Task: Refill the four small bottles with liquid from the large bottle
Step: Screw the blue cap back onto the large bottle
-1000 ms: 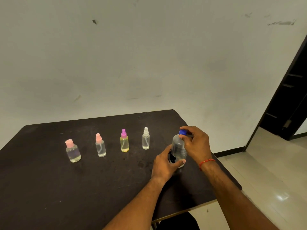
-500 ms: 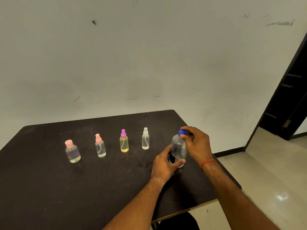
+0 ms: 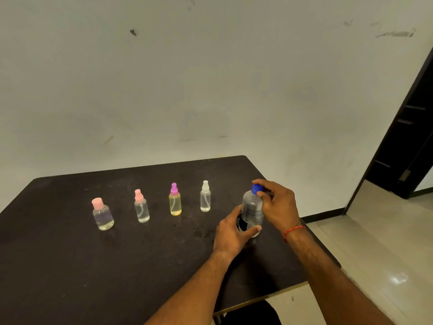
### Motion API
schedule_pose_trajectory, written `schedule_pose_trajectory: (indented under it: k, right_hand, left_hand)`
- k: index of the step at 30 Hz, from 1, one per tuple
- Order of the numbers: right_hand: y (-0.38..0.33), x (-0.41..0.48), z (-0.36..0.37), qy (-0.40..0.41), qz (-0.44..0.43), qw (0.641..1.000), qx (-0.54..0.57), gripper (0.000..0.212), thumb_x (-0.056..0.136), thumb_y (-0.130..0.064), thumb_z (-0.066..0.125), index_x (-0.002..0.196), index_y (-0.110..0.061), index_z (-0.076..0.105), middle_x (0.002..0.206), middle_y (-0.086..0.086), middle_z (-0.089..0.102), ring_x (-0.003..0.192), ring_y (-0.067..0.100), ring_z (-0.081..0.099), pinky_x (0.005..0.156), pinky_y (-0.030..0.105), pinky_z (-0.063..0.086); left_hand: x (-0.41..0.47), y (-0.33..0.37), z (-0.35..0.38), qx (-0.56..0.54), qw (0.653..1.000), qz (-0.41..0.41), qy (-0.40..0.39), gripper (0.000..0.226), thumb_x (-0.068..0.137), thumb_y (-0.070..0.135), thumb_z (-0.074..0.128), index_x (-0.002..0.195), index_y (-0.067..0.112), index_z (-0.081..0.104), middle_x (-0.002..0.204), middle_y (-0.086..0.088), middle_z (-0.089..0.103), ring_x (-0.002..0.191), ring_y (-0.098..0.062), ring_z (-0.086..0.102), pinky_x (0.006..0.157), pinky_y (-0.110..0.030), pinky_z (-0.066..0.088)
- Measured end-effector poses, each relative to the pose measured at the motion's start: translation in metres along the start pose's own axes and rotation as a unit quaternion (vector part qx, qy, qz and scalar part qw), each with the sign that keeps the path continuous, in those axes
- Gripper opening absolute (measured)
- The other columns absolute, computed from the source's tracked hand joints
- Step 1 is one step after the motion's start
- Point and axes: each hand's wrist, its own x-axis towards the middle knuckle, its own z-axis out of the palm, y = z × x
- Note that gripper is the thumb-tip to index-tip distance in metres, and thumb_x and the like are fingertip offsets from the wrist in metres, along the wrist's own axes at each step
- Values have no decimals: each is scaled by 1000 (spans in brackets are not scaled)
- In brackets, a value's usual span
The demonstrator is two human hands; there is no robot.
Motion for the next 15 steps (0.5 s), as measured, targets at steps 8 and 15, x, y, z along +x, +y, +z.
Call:
schedule_pose_trajectory:
  k: [8, 15]
  right_hand:
    - [-9, 2, 0, 25, 23, 999, -23, 33, 80, -29, 78, 110, -19, 67, 100, -6, 68, 87, 8, 64, 85, 23, 55]
    - [-4, 0, -5, -14, -3, 1000, -13, 30, 92, -14, 64, 121, -21, 67, 118, -1, 68, 106, 13, 63, 98, 37, 53]
  left_hand:
    - [-1, 1, 0, 4, 1000, 1, 1, 61, 72, 53, 81, 127, 45, 55, 116, 25, 67, 110, 3, 62, 98, -27, 54]
    - [0, 1, 0, 6, 1000, 0, -2, 60, 75, 50, 83, 128, 43, 56, 117, 23, 68, 109, 0, 64, 97, -29, 55]
